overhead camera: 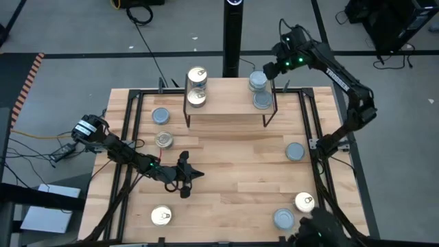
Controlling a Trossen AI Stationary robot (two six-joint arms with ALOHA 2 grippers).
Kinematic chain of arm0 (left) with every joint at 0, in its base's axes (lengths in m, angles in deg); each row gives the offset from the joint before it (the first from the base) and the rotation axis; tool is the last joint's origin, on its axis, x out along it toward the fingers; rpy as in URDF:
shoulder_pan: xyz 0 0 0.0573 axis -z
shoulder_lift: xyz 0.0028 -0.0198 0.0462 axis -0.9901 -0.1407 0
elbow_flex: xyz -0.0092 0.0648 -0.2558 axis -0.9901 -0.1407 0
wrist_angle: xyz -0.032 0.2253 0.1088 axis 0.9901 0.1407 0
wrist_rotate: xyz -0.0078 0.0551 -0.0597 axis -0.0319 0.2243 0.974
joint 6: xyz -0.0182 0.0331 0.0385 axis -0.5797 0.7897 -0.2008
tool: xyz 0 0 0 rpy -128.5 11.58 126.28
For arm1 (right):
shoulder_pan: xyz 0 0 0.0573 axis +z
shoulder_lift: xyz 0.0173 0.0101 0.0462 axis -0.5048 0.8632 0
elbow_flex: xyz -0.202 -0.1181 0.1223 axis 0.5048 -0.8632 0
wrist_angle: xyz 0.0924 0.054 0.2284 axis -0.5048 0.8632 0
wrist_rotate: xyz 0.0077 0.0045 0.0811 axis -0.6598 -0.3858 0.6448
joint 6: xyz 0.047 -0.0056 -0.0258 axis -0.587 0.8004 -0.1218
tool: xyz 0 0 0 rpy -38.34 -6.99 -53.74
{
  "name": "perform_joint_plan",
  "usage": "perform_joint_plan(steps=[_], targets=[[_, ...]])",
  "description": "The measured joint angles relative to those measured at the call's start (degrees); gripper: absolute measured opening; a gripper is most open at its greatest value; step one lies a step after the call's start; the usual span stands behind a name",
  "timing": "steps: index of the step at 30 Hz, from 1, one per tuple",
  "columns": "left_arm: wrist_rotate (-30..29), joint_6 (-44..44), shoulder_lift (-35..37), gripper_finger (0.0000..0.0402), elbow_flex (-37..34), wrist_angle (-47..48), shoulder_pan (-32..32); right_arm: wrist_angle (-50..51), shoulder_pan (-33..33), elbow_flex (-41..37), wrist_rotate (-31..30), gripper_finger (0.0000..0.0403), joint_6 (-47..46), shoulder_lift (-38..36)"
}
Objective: Stack canned seafood by type on shelf
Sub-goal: Stack the blue pink tuna can on the bottom blue pink tuna can on the shelf
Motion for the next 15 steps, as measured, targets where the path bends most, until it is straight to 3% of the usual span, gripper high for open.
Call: perform_joint_plan(steps=[5,12,15], targets=[[0.00,0.00,0.00,0.0002,0.00,0.00,0.00,-0.22,5.07,-0.30,-5.94,0.0126,4.38,-5.68],[0.00,0.30,0.00,0.0002,0.00,0.04,-0.04,-0.23,18.47,-7.90,-9.26,0.0016,8.21,-14.16],[0.05,0.38,0.00,0.0002,0.00,0.19,-0.04,-3.57,24.93,-14.00,-10.00,0.0013,6.37,-18.28]])
